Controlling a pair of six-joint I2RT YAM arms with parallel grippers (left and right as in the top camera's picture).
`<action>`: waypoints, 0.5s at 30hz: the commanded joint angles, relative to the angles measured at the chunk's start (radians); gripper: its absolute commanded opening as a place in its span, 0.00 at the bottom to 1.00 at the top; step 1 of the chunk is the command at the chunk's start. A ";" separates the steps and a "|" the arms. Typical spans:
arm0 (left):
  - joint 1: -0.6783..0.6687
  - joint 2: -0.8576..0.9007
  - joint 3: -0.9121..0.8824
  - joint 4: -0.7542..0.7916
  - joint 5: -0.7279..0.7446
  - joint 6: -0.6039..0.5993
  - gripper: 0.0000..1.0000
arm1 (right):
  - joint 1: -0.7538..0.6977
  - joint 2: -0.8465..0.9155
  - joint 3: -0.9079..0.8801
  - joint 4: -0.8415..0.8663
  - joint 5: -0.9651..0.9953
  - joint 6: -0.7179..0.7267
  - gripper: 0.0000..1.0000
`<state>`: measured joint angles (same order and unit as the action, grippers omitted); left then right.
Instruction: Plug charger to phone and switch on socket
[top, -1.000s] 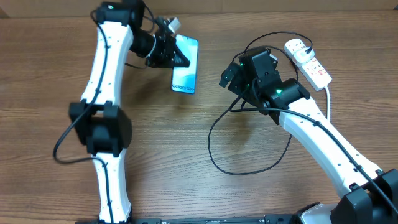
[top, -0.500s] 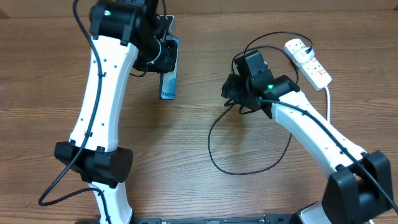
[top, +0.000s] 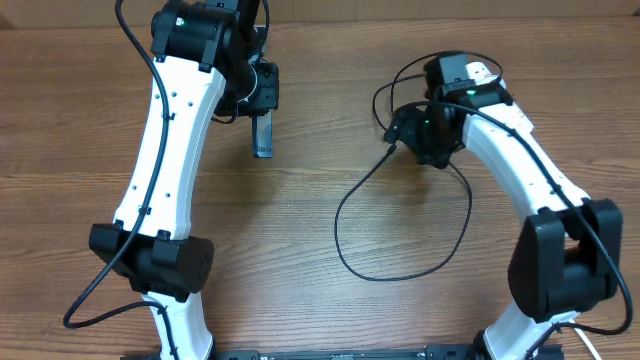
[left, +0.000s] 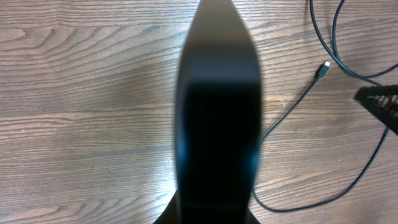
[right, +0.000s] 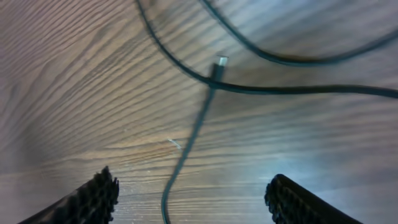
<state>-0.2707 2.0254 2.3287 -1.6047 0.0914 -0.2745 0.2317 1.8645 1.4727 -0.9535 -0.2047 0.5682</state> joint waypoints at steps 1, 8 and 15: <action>-0.004 -0.002 0.000 0.004 -0.013 -0.018 0.04 | 0.056 -0.005 0.015 0.013 0.063 0.059 0.66; -0.008 -0.002 0.000 0.005 -0.013 -0.018 0.04 | 0.136 0.005 0.013 0.052 0.238 0.192 0.52; -0.011 -0.002 0.000 0.005 -0.013 -0.018 0.04 | 0.172 0.080 0.012 0.047 0.237 0.196 0.52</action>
<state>-0.2737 2.0254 2.3287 -1.6043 0.0883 -0.2825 0.3962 1.8923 1.4727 -0.9054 0.0093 0.7479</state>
